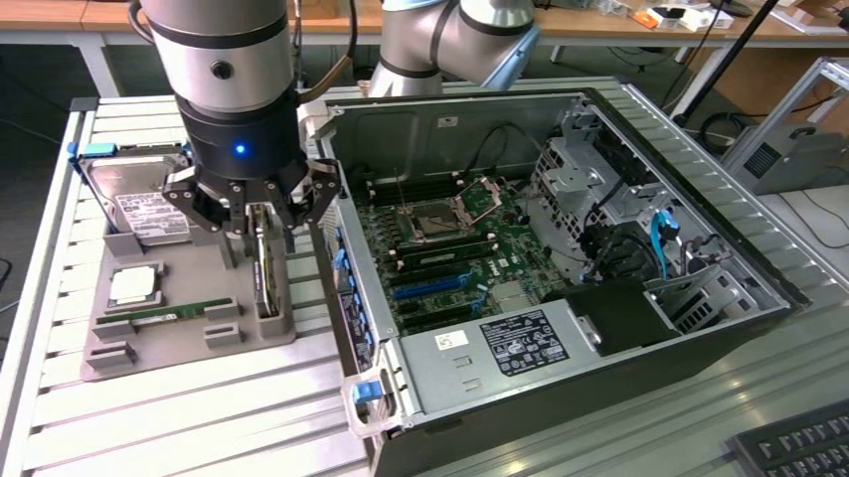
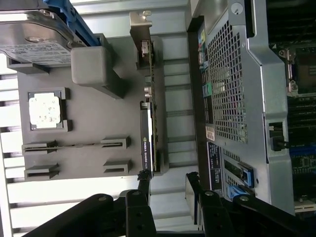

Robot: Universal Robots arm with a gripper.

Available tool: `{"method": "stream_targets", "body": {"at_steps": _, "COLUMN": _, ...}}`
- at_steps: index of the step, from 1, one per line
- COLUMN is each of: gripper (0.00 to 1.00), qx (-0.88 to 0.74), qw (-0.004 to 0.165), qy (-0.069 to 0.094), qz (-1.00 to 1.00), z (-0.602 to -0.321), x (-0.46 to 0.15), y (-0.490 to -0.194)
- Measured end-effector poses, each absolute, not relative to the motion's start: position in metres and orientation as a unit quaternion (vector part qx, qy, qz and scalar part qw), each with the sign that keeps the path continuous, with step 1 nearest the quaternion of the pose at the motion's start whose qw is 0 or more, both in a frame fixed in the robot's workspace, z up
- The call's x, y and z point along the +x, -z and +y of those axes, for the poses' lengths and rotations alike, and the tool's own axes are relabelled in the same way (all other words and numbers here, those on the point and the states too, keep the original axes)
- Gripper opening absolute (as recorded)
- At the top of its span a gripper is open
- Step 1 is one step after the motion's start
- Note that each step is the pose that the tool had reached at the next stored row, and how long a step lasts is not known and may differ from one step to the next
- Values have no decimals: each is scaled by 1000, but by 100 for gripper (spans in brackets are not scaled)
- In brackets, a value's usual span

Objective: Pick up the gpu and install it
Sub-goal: 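Pick up the gpu and move the gpu toward the slot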

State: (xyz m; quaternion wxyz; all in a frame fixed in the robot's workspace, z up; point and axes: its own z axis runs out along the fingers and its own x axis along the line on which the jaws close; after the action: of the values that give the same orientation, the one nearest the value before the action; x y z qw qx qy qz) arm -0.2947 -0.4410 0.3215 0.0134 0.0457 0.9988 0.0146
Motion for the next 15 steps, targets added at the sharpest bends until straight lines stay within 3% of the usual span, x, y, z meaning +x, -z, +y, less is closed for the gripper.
{"method": "stream_targets", "body": {"at_steps": 15, "gripper": 42, "qx": 46, "qw": 13, "qy": -14, "qz": 999, "z": -441, "x": -295, "y": -317}}
